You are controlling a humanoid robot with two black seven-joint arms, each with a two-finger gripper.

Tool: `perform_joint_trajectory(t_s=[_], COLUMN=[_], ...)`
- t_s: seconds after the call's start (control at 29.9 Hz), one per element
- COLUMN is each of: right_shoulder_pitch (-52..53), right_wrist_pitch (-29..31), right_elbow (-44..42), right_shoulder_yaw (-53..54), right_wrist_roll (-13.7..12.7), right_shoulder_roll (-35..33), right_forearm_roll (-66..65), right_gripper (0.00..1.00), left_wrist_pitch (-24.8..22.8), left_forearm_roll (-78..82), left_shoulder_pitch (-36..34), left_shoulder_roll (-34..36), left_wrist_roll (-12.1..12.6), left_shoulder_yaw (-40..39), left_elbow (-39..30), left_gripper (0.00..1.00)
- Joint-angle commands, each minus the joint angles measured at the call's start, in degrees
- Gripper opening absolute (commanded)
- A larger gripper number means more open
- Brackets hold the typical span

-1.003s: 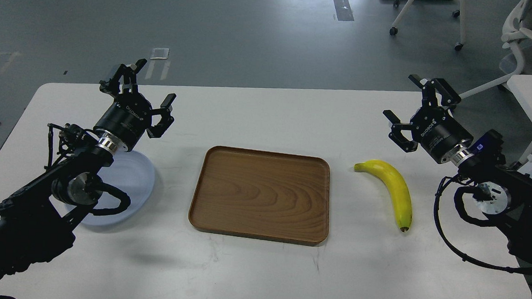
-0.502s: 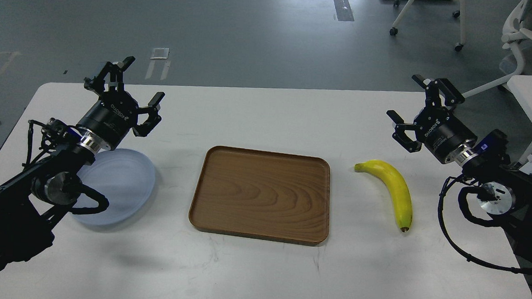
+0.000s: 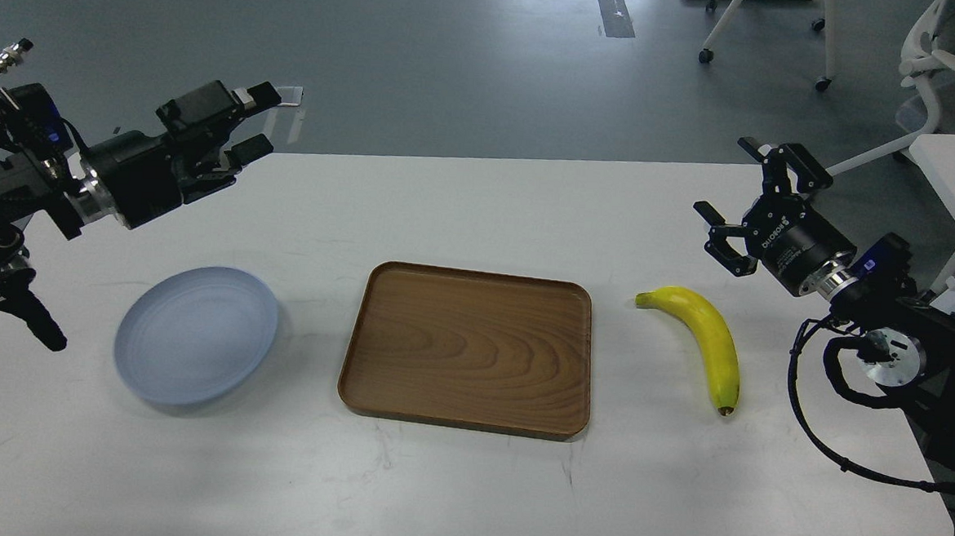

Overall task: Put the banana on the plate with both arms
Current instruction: 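Lower the left gripper and grasp the light blue plate's rim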

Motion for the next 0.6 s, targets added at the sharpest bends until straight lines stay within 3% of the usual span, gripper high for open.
perform_joint_trajectory(t_s=[0.0,0.2,0.33,0.57], right_shoulder_pitch=[-0.1,-0.1,-0.1,-0.5], right_wrist_pitch=[0.0,0.0,0.0,0.0], right_elbow=[0.0,0.1,0.0,-0.1], right_shoulder_yaw=[-0.1,-0.1,-0.1,0.0], right_wrist_roll=[0.0,0.0,0.0,0.0], right_shoulder_roll=[-0.1,-0.3,-0.3,-0.2], right_forearm_roll=[-0.1,-0.2,-0.2,-0.3], right_gripper=[0.99,1.00,1.00,1.00], left_wrist_pitch=[0.8,13.2,14.9,14.8], left_forearm_roll=[12.3,24.6,24.3,19.9], left_shoulder_pitch=[0.1,0.8,0.3,3.4], left_shoulder_roll=[4.2,10.2,10.0,9.5], left_wrist_roll=[0.0,0.0,0.0,0.0], left_shoulder_yaw=[2.3,12.4,19.0,21.5], left_elbow=[-0.7,3.1,6.8,11.4], left_gripper=[0.99,0.99,0.99,0.99])
